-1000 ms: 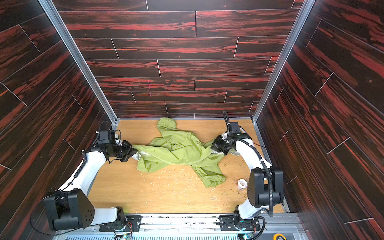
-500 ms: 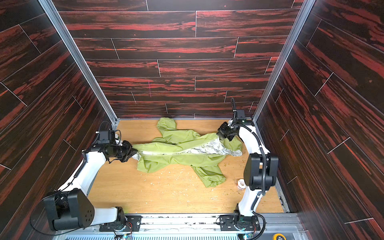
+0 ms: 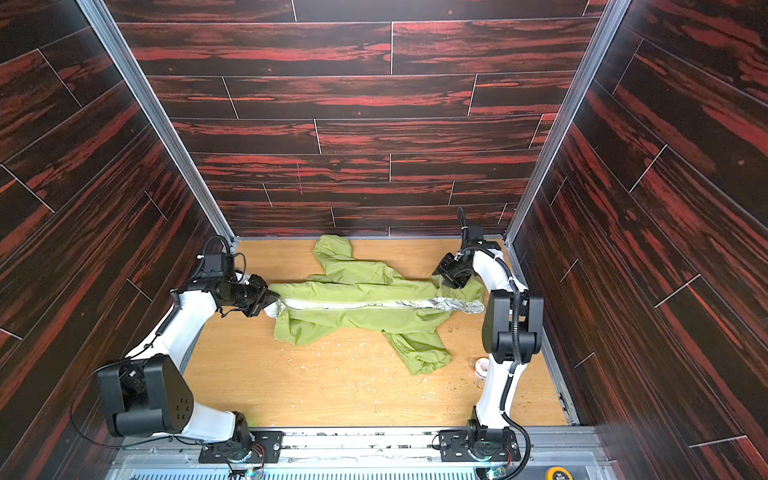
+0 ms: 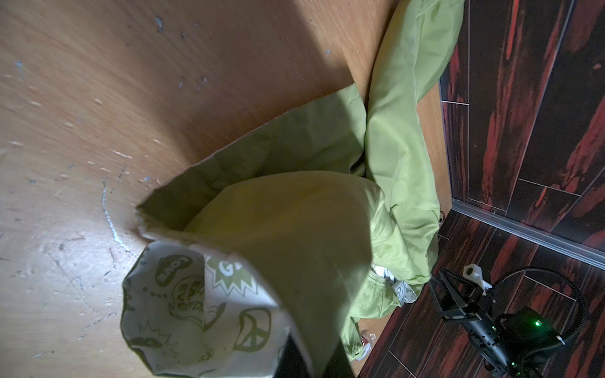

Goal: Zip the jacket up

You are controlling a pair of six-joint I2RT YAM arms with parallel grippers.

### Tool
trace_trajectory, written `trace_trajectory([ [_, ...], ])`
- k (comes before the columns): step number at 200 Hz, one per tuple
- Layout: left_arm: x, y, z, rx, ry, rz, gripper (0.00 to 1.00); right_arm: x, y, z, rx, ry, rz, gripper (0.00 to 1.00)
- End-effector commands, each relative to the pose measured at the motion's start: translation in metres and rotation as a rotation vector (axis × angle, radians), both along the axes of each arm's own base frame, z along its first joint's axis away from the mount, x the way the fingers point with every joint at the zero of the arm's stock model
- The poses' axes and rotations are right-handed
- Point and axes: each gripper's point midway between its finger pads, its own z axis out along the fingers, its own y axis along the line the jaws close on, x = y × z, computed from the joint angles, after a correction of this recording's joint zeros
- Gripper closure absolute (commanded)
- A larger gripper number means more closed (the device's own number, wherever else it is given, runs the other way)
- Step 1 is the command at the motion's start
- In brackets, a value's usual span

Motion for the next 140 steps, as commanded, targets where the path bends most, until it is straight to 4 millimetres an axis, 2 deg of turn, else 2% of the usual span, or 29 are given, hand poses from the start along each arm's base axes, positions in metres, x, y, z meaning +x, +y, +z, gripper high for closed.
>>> trace_trajectory([
  [1,0.001,-0.001,0.009,0.008,-0.021,-0.039,1.0,-0.009,-0.008,-0.001,-0.035,0.017,-0.007,0.37],
  [35,-0.002,0.001,0.003,0.031,0.001,-0.058,1.0,-0.022,-0.013,0.029,-0.096,-0.048,-0.022,0.33],
  [54,-0.004,0.0,0.001,0.032,0.005,-0.064,1.0,-0.029,0.003,0.053,-0.132,-0.115,0.028,0.31],
  [71,-0.004,-0.001,0.003,0.028,-0.001,-0.073,1.0,-0.035,0.039,0.067,-0.13,-0.147,0.123,0.31],
  [93,-0.006,0.0,0.006,0.039,-0.001,-0.081,1.0,-0.044,0.097,0.066,-0.073,-0.147,0.242,0.3],
  [119,-0.008,0.002,0.009,0.056,0.002,-0.082,1.0,-0.048,0.166,0.05,0.022,-0.113,0.368,0.31],
  [140,-0.012,0.004,0.007,0.078,0.023,-0.085,0.99,-0.05,0.202,0.022,0.064,-0.04,0.434,0.31],
])
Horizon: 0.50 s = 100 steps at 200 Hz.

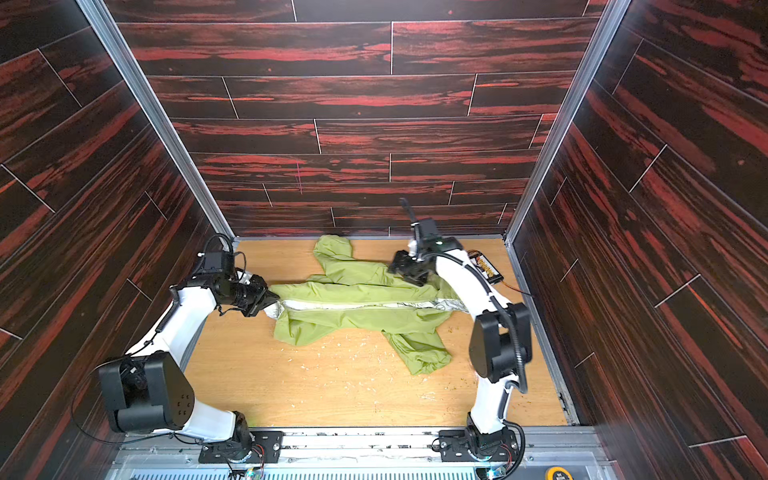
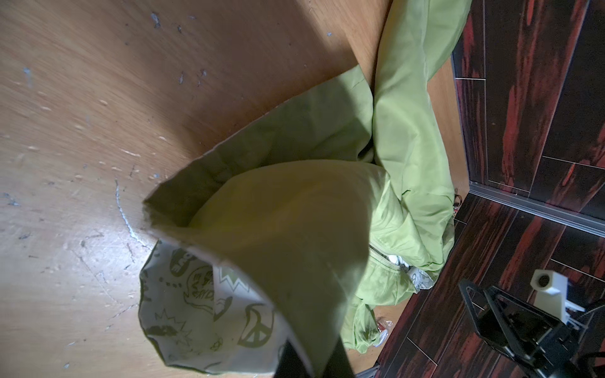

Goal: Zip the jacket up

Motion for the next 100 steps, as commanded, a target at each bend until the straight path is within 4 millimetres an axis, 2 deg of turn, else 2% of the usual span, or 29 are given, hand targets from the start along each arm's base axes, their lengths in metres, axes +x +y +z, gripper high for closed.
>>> trace_trajectory([
  [1,-0.006,0.005,0.005,0.04,0.01,-0.015,0.99,-0.003,0.031,-0.045,0.025,0.14,0.054,0.31],
  [21,-0.013,0.007,-0.001,0.057,0.034,-0.016,0.95,-0.001,0.039,-0.075,-0.001,0.202,0.06,0.32],
  [50,-0.022,0.005,-0.021,0.054,0.082,-0.007,0.82,-0.003,0.045,-0.1,0.011,0.267,0.077,0.32],
  [81,-0.031,0.0,-0.037,0.081,0.112,-0.02,0.72,-0.005,0.043,-0.118,-0.007,0.3,0.075,0.32],
  [100,-0.038,-0.005,-0.044,0.108,0.131,-0.036,0.71,-0.007,0.042,-0.121,-0.007,0.306,0.073,0.32],
])
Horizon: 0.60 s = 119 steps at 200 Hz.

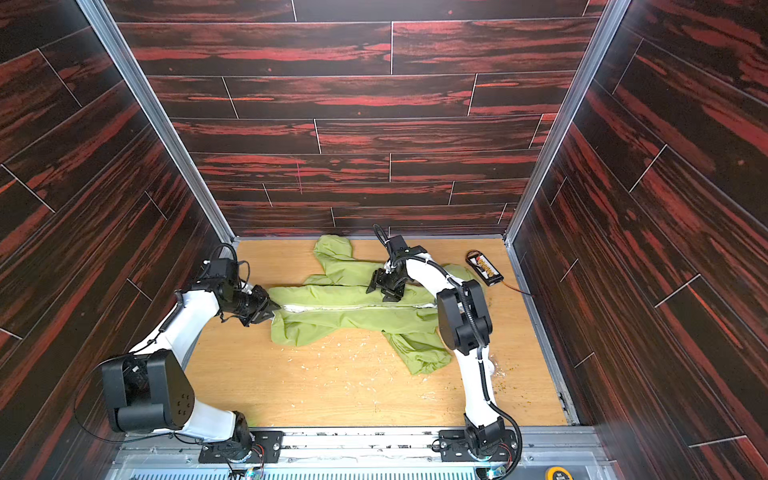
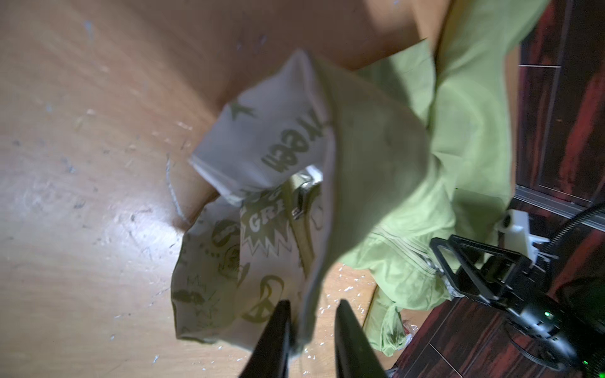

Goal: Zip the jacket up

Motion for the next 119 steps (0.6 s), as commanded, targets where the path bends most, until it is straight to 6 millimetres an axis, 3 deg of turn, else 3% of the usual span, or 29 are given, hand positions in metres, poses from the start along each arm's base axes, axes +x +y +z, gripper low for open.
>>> trace_trajectory([
  [1,-0.011,-0.003,-0.005,0.05,0.01,-0.026,0.71,-0.003,0.001,-0.015,-0.003,0.049,0.0,0.32],
  [68,-0.026,0.019,-0.026,0.201,0.057,0.053,0.71,-0.002,-0.002,-0.012,0.011,0.048,-0.008,0.33],
  [113,-0.003,0.016,-0.024,0.162,-0.048,0.101,0.71,-0.003,-0.002,-0.009,0.023,0.046,-0.011,0.33],
  [119,0.007,0.014,-0.021,0.144,-0.098,0.105,0.71,-0.004,-0.002,-0.008,0.026,0.045,-0.01,0.34],
])
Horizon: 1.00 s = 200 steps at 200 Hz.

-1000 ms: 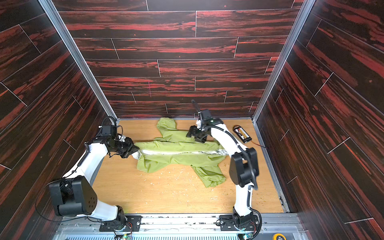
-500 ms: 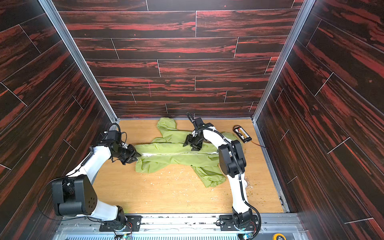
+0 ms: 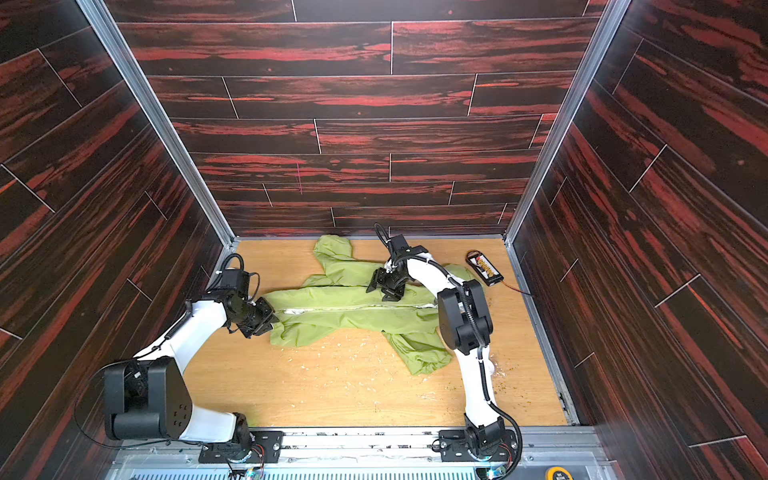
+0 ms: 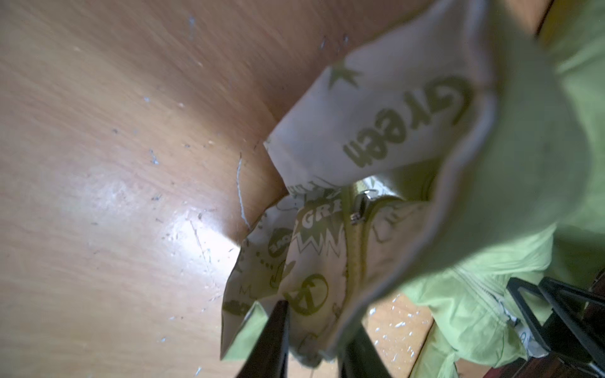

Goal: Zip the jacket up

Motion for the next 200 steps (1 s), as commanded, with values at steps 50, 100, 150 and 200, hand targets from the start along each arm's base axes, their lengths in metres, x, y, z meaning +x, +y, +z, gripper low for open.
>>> trace_trajectory([
  [50,0.028,-0.007,0.009,-0.055,-0.19,0.023,0.71,-0.006,-0.005,-0.007,0.012,0.038,-0.018,0.35],
  [100,0.026,0.002,0.001,-0.011,-0.183,0.052,0.76,-0.005,-0.006,-0.002,0.019,0.03,-0.02,0.36],
  [150,0.032,0.011,0.012,0.029,-0.228,0.085,0.76,-0.009,-0.008,0.002,0.022,0.024,-0.02,0.37],
  [200,0.037,0.002,0.015,-0.016,-0.258,0.062,0.84,-0.01,-0.008,0.007,0.028,0.018,-0.019,0.38],
])
